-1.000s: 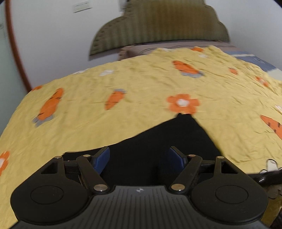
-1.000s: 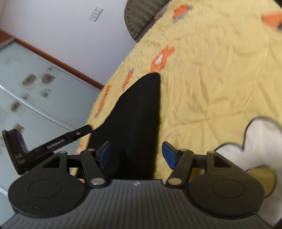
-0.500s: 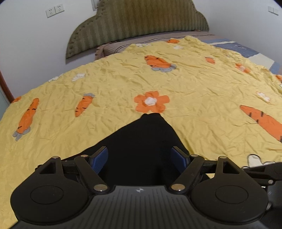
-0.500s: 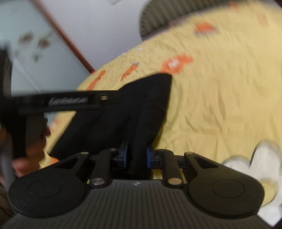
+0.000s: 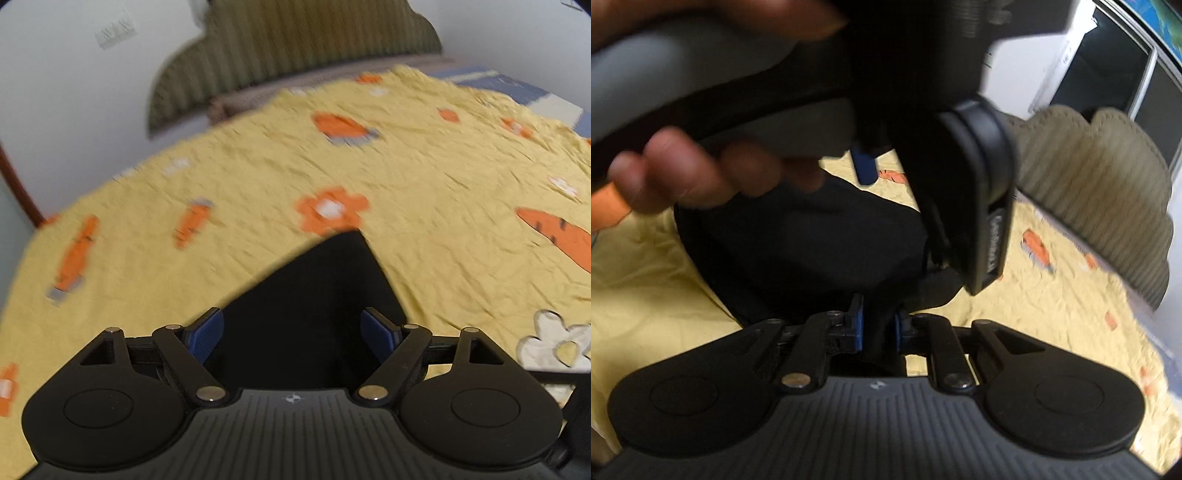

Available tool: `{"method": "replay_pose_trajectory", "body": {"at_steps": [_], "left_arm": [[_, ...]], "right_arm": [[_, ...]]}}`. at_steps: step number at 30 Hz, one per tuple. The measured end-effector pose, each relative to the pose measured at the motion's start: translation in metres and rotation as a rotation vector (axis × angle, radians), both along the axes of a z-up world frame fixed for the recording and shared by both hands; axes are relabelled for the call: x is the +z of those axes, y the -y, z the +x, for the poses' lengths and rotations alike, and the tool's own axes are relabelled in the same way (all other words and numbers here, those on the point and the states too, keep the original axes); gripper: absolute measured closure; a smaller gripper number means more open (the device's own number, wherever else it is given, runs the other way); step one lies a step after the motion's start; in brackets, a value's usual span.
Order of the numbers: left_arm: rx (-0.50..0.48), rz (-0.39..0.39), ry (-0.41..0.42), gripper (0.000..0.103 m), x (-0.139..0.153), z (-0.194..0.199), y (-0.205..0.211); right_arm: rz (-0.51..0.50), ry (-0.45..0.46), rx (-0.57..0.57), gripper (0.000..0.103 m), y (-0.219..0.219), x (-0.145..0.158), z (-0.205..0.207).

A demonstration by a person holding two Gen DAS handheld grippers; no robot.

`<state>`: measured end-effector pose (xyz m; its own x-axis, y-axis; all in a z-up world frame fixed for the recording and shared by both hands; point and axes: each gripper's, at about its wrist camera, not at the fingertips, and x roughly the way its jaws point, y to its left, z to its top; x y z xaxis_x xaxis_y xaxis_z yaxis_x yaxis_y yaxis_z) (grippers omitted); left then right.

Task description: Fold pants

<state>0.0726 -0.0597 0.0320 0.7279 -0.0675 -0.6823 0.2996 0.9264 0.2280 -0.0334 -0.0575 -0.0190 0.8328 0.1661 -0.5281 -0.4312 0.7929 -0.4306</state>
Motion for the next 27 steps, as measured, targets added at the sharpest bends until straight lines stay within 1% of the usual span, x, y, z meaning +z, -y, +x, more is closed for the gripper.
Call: {"method": "replay_pose_trajectory", "body": {"at_steps": [2, 4, 6, 7, 8, 9, 10, 12, 14, 16, 18, 19, 21, 23, 25, 27], "left_arm": [[0.049, 0.006, 0.052, 0.020, 0.008, -0.005, -0.020], [0.112, 0.001, 0.058, 0.019, 0.013, -0.007, -0.047], [0.180, -0.008, 0.056, 0.019, 0.014, -0.010, -0.077], [0.215, -0.010, 0.053, 0.019, 0.015, -0.011, -0.091], [0.253, -0.011, 0.052, 0.019, 0.015, -0.013, -0.105], [0.289, -0.011, 0.053, 0.019, 0.014, -0.015, -0.118], [0.323, -0.009, 0.052, 0.019, 0.013, -0.018, -0.130], [0.394, -0.003, 0.058, 0.019, 0.011, -0.025, -0.150], [0.456, -0.013, 0.062, 0.019, 0.009, -0.033, -0.167], [0.497, -0.037, 0.057, 0.019, 0.008, -0.041, -0.183], [0.524, -0.051, 0.050, 0.019, 0.004, -0.047, -0.195], [0.537, -0.053, 0.045, 0.019, 0.001, -0.050, -0.201], [0.561, -0.058, 0.027, 0.019, -0.004, -0.051, -0.210], [0.571, -0.072, 0.013, 0.019, -0.010, -0.054, -0.217], [0.576, -0.087, 0.003, 0.019, -0.013, -0.056, -0.221], [0.572, -0.091, 0.003, 0.019, -0.014, -0.060, -0.223]], "right_arm": [[0.029, -0.017, -0.011, 0.088, 0.006, 0.003, 0.003], [0.070, -0.039, -0.044, 0.087, 0.018, 0.005, 0.007], [0.109, -0.056, -0.073, 0.077, 0.030, 0.008, 0.012], [0.119, -0.027, -0.096, 0.072, 0.034, 0.013, 0.010], [0.102, 0.048, -0.101, 0.072, 0.033, 0.019, 0.003], [0.070, 0.118, -0.076, 0.071, 0.026, 0.025, -0.005], [0.044, 0.168, -0.028, 0.071, 0.018, 0.031, -0.013], [0.005, 0.231, 0.121, 0.069, -0.007, 0.038, -0.029], [-0.035, 0.236, 0.260, 0.068, -0.033, 0.034, -0.041], [-0.105, 0.227, 0.374, 0.068, -0.061, 0.021, -0.046], [-0.193, 0.259, 0.438, 0.068, -0.085, 0.005, -0.044], [-0.215, 0.266, 0.458, 0.068, -0.094, 0.000, -0.044], [-0.207, 0.239, 0.479, 0.068, -0.107, -0.003, -0.038], [-0.174, 0.172, 0.482, 0.062, -0.117, -0.005, -0.034], [-0.143, 0.123, 0.475, 0.060, -0.124, -0.009, -0.030], [-0.141, 0.090, 0.459, 0.060, -0.129, -0.014, -0.024]]}}
